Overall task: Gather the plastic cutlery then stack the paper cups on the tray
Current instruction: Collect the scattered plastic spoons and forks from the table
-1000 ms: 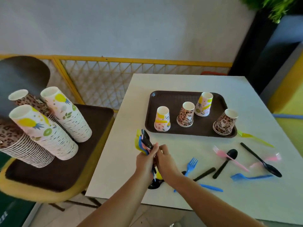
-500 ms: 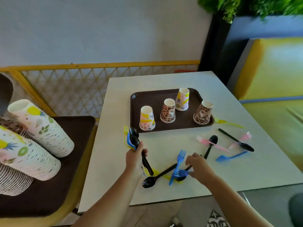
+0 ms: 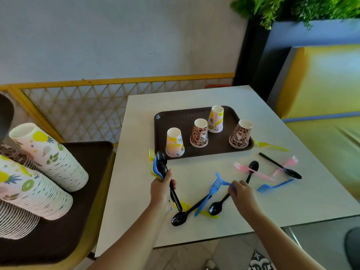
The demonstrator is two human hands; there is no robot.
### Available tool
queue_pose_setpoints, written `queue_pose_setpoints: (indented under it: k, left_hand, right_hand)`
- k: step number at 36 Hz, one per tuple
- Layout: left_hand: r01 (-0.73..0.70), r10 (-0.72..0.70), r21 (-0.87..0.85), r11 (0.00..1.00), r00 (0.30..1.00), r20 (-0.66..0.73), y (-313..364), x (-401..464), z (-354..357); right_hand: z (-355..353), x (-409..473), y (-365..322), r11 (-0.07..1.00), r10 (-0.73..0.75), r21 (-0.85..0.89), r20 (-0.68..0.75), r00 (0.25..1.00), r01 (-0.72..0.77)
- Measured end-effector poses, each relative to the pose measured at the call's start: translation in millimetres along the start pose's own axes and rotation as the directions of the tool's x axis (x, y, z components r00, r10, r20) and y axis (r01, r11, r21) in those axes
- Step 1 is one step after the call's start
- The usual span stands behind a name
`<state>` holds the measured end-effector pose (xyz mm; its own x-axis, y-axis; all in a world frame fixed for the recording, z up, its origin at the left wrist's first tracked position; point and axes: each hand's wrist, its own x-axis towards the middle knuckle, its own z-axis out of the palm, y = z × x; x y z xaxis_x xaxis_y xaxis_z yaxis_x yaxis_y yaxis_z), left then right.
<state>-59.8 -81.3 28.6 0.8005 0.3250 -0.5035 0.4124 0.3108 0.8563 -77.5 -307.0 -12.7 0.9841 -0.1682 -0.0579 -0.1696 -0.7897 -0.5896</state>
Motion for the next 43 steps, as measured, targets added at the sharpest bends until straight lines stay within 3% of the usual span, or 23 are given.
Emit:
queue_pose_setpoints:
  k: [2, 7, 10, 15, 20, 25, 31, 33, 36, 39, 43]
  left_hand:
    - [0.0, 0.0, 0.001, 1.0, 1.0, -0.005, -0.6, -0.1, -0.1]
    - [0.002, -0.002, 0.017, 1.0, 1.0, -0.007, -2.1, -4.1, -1.8]
    - [0.0, 0.0, 0.028, 1.0, 1.0, -0.013, -2.8, -7.0, -5.9]
    - [-0.011, 0.012, 0.034, 0.999, 1.0, -0.029, -4.5, -8.8, -15.0]
    - [-0.007, 0.008, 0.026, 1.0, 0.999, -0.047, -5.2, -10.9, -24.7]
    - [-0.015, 0.017, 0.027, 1.0, 0.998, -0.067, -5.3, -5.8, -30.6]
    - [-0.015, 0.013, -0.02, 1.0, 0.997, -0.072, -5.1, -5.8, -30.5]
    - [-0.009, 0.005, -0.061, 0.998, 0.997, -0.071, -4.2, -5.6, -30.4]
    - [-0.017, 0.013, -0.056, 0.998, 0.997, -0.078, -5.6, -2.6, -32.6]
    - [-0.023, 0.017, -0.062, 0.998, 0.995, -0.096, -7.6, 0.9, -34.4]
    - [-0.045, 0.038, -0.061, 0.997, 0.993, -0.109, -8.4, 2.4, -31.9]
  right_hand:
    - [1.9, 4.3, -12.6, 0.998, 0.059, 0.016, 0.052, 0.997, -0.059]
    - [11.5, 14.6, -44.4, 0.96, 0.206, -0.237, 0.24, 0.949, -0.148]
    - [18.7, 18.4, -54.2, 0.954, 0.261, -0.219, 0.274, 0.926, -0.204]
    - [29.1, 24.2, -55.4, 0.941, 0.308, 0.061, 0.253, 0.917, -0.333]
    - [31.7, 31.0, -59.9, 0.915, 0.318, 0.2, 0.178, 0.931, -0.351]
    - [32.3, 39.1, -66.2, 0.957, 0.184, 0.203, 0.129, 0.974, -0.208]
    - [29.7, 36.7, -86.6, 0.973, -0.077, 0.232, 0.243, 0.967, 0.019]
    - [30.0, 33.6, -89.4, 0.977, -0.199, 0.135, 0.293, 0.935, 0.165]
    - [31.7, 26.2, -85.4, 0.91, -0.303, -0.105, 0.494, 0.815, 0.402]
    - [38.5, 17.8, -76.6, 0.843, -0.278, -0.203, 0.627, 0.727, 0.498]
    - [46.8, 12.4, -67.1, 0.793, -0.232, -0.3, 0.657, 0.717, 0.531]
